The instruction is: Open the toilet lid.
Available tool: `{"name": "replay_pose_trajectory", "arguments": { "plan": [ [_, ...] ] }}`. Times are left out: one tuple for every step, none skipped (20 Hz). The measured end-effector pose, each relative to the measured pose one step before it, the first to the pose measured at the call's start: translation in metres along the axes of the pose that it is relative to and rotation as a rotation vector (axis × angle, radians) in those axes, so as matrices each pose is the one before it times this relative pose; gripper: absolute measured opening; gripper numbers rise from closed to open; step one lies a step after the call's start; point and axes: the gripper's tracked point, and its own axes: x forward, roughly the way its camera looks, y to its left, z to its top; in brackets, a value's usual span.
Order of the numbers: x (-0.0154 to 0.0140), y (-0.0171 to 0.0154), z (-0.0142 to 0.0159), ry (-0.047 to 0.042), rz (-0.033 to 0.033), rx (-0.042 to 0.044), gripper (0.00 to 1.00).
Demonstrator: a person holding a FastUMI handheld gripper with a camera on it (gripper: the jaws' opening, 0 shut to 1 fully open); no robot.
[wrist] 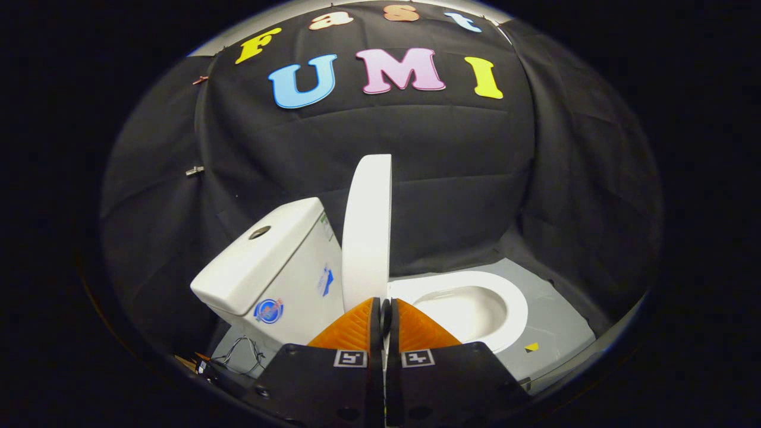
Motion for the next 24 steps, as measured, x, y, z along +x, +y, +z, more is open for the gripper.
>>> {"name": "replay_pose_trajectory", "arguments": {
  "plan": [
    [0.00078, 0.00968, -0.00003, -0.00246, 0.00843, -0.01845, 0.07],
    [0.00188, 0.00981, -0.00134, -0.00179, 0.01051, -0.01366, 0.07],
    [0.00092, 0.00906, 0.00002, -0.00189, 0.0112, -0.01322, 0.07],
    [0.0015, 0.00835, -0.00101, -0.00039, 0.01062, -0.013, 0.07],
    [0.00068, 0.00748, 0.00003, 0.00057, 0.00732, -0.01419, 0.07],
    [-0.00121, 0.00447, -0.00234, 0.00092, 0.00511, -0.01495, 0.07],
    [-0.00061, 0.00469, -0.00219, 0.00135, 0.00419, -0.01045, 0.07],
    [-0.00156, 0.00691, -0.00234, 0.00209, 0.00506, -0.00929, 0.07],
    [0.00111, 0.00505, -0.00144, 0.00134, 0.00591, -0.0055, 0.07],
    [0.00027, 0.00403, -0.00085, 0.00085, 0.00614, -0.00394, 0.07],
    [0.00129, 0.00361, -0.00021, 0.00118, 0.00585, -0.00297, 0.07],
    [0.00187, 0.0017, -0.00043, 0.00103, 0.00488, -0.00507, 0.06],
    [0.00101, 0.00241, 0.00007, 0.00111, 0.00398, -0.00558, 0.06],
    [0.00067, 0.00041, 0.00028, -0.00001, -0.00045, -0.00061, 0.06],
    [0.00062, -0.00168, 0.0012, -0.00048, -0.00395, 0.00379, 0.06],
    [0.00047, -0.00171, -0.00086, 0.00016, -0.001, 0.005, 0.06],
    [0.00032, -0.00003, -0.00089, 0.00099, 0.00228, 0.00351, 0.06],
    [0.00031, 0.00001, -0.00119, 0.0011, 0.00247, 0.00076, 0.06],
    [-0.00068, 0.0039, -0.00007, 0.00247, 0.02171, 0.00076, 0.06],
    [-0.00172, 0.00432, -0.00201, 0.0056, 0.02145, 0.0044, 0.07],
    [-0.00347, 0.00031, 0.00386, -0.00876, 0.0154, 0.01203, 0.21],
    [-0.00376, -0.00601, 0.00559, -0.01782, -0.00508, 0.01404, 0.28],
    [-0.00646, -0.00471, 0.00811, -0.02177, -0.00758, 0.01022, 0.44],
    [-0.00581, -0.00541, 0.00716, -0.01855, -0.00821, 0.00669, 0.61]
  ]
}}
